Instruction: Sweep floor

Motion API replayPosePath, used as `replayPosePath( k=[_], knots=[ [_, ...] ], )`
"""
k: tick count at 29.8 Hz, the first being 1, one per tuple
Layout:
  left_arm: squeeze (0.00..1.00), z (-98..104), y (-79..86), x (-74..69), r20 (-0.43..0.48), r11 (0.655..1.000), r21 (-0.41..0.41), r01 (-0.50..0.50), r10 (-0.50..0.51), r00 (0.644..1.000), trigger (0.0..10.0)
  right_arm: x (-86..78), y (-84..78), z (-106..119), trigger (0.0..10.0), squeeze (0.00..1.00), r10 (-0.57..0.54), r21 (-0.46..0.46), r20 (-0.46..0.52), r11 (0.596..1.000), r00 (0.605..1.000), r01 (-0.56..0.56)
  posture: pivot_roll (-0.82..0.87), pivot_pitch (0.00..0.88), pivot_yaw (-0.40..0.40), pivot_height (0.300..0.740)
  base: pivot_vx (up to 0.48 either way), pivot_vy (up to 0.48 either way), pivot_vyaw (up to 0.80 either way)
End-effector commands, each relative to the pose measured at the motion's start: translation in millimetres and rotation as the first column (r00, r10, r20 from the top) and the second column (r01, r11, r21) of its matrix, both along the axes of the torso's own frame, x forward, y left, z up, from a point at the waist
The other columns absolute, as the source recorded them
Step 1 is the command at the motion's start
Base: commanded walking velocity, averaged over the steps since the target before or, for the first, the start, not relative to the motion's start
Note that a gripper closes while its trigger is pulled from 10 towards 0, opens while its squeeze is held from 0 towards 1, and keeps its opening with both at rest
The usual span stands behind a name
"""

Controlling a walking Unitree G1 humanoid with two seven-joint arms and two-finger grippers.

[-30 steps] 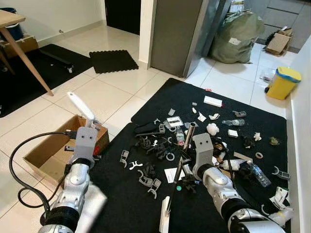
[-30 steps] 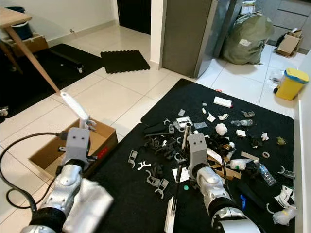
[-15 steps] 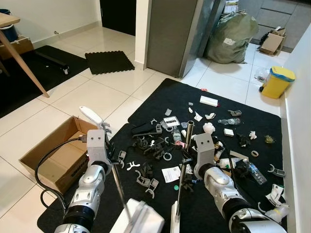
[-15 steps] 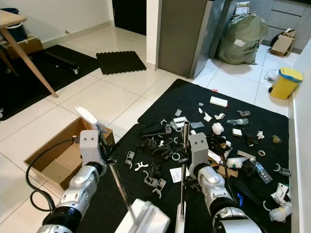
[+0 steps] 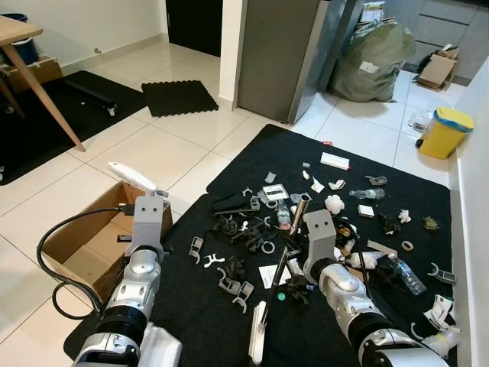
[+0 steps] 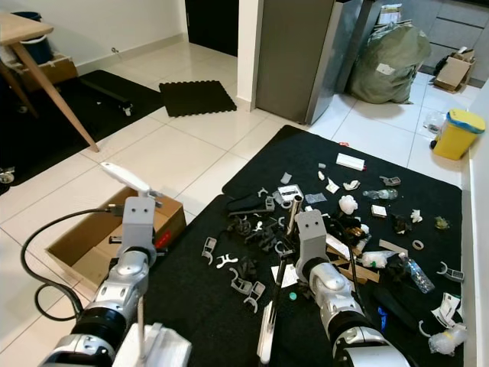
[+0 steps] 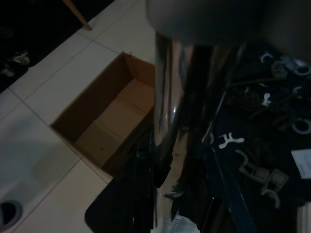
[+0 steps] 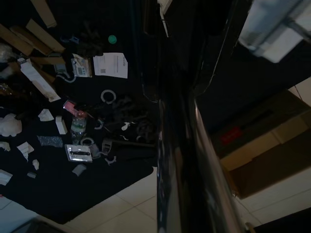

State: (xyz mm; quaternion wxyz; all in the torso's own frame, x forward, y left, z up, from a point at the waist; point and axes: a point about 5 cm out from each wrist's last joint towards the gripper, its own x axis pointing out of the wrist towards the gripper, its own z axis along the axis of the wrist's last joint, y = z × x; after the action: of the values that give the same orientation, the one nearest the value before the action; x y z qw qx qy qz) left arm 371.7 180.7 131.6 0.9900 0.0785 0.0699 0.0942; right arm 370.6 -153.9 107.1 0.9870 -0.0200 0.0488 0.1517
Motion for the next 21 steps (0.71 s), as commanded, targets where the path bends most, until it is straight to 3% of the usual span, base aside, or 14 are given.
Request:
replayPosePath(
  k=[1,8,10,13,16,18,19,21],
  knots=[
    [0.00,0.7,-0.5,-1.9,0.014,0.999,0.040,0.015,-0.016,1.000,10.0,-1.6,-5.5,-0.3,10.0,0.00,-0.020,0.012,0.016,1.000,1.000,0.020,0.08,0.211,-0.026,0.740,0.000,0.000,0.00],
    [0.00,6.1,-3.4,-0.1,0.015,0.987,0.151,0.052,-0.055,0.998,10.0,-1.3,-6.8,0.3,10.0,0.00,-0.024,0.011,0.017,1.000,1.000,0.024,0.08,0.209,-0.026,0.740,0.000,0.000,0.00],
    [0.00,4.8,-6.6,1.9,-0.036,0.953,0.295,0.075,-0.067,0.997,10.0,-1.1,-7.3,0.6,10.0,0.00,-0.026,0.010,0.017,1.000,1.000,0.026,0.08,0.209,-0.026,0.740,0.000,0.000,0.00],
    [0.00,4.9,-8.4,2.5,-0.041,0.946,0.313,0.085,-0.076,0.996,10.0,-1.0,-7.5,0.7,10.0,0.00,-0.028,0.009,0.017,1.000,0.999,0.027,0.08,0.209,-0.025,0.740,0.000,0.000,0.00],
    [0.00,7.9,-12.2,4.2,-0.005,0.989,0.120,0.091,-0.091,0.996,10.0,-0.9,-9.1,0.8,10.0,0.00,-0.033,0.008,0.016,0.999,0.999,0.033,0.08,0.209,-0.025,0.740,0.000,0.000,0.00],
    [0.00,10.0,-12.1,5.0,0.020,0.996,0.002,0.085,-0.085,0.996,10.0,-0.8,-9.6,1.0,10.0,0.00,-0.036,0.009,0.016,0.999,0.999,0.036,0.08,0.207,-0.024,0.740,0.000,0.000,0.00],
    [0.00,10.0,-12.1,5.0,0.020,0.996,0.002,0.085,-0.085,0.996,10.0,-0.8,-9.6,1.0,10.0,0.00,-0.036,0.009,0.016,0.999,0.999,0.036,0.08,0.207,-0.024,0.740,0.000,0.000,0.00],
    [0.00,14.3,-9.9,6.1,0.053,0.993,-0.085,0.076,-0.072,0.996,10.0,-0.7,-10.1,1.3,10.0,0.00,-0.038,0.009,0.017,0.999,0.999,0.038,0.08,0.207,-0.024,0.740,0.000,0.000,0.00]
  ],
)
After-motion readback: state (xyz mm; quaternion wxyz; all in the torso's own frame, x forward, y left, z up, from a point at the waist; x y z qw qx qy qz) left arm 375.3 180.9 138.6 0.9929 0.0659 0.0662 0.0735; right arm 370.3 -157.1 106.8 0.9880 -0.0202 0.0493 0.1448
